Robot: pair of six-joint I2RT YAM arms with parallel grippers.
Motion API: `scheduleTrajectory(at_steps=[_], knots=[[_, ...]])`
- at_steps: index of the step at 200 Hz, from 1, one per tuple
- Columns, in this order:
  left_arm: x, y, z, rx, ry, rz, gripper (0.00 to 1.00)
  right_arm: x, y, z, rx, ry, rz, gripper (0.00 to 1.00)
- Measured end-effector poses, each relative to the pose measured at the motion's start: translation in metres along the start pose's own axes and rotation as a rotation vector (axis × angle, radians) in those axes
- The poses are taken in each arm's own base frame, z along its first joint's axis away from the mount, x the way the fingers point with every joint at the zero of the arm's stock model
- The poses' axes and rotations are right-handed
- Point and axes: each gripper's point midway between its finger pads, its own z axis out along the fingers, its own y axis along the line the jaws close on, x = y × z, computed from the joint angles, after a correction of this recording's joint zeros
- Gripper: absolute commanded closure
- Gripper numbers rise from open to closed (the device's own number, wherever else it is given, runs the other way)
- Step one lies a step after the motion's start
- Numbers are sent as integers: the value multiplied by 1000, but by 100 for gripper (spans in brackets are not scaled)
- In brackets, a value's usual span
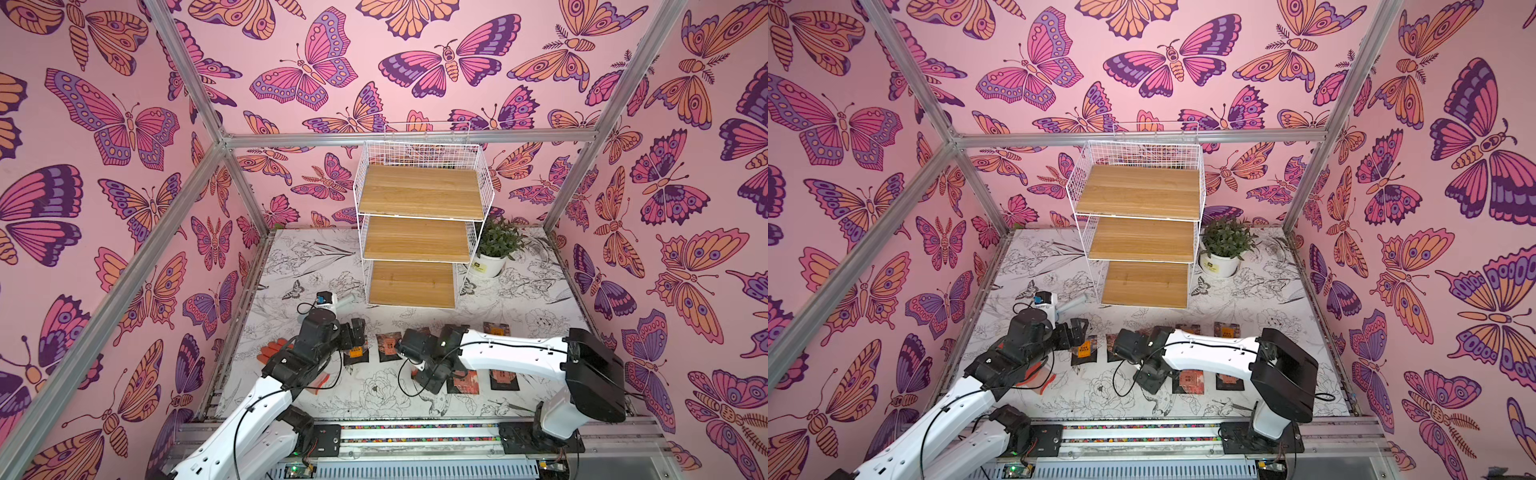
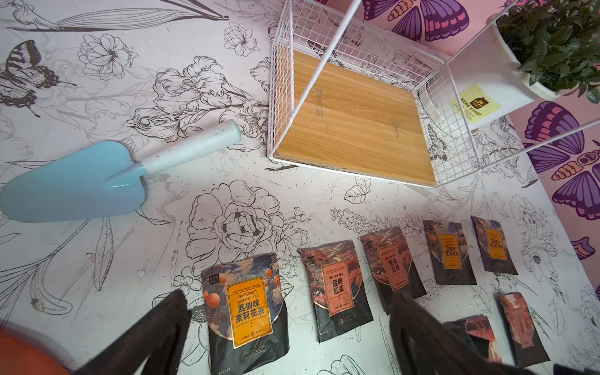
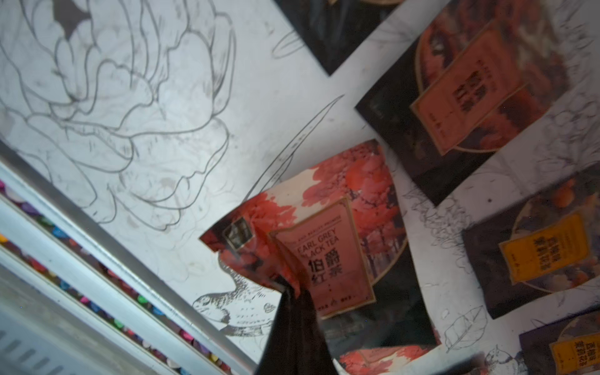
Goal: Remove the tea bags from the shelf
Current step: Place the tea bag at the center of the board.
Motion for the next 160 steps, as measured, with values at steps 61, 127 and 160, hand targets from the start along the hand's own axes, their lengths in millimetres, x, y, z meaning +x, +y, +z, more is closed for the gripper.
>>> scheduleTrajectory(at_steps=[61,127,160], knots=[[-2,-7,-2,-2,-10,21,1,16,18,11,-42,65,-64,100],[-3,-5,0,-20,-10,25,1,20,19,24,-40,110,-129,100],[-2,-6,0,-22,-7,28,1,19,19,30,-40,118,-154,100]])
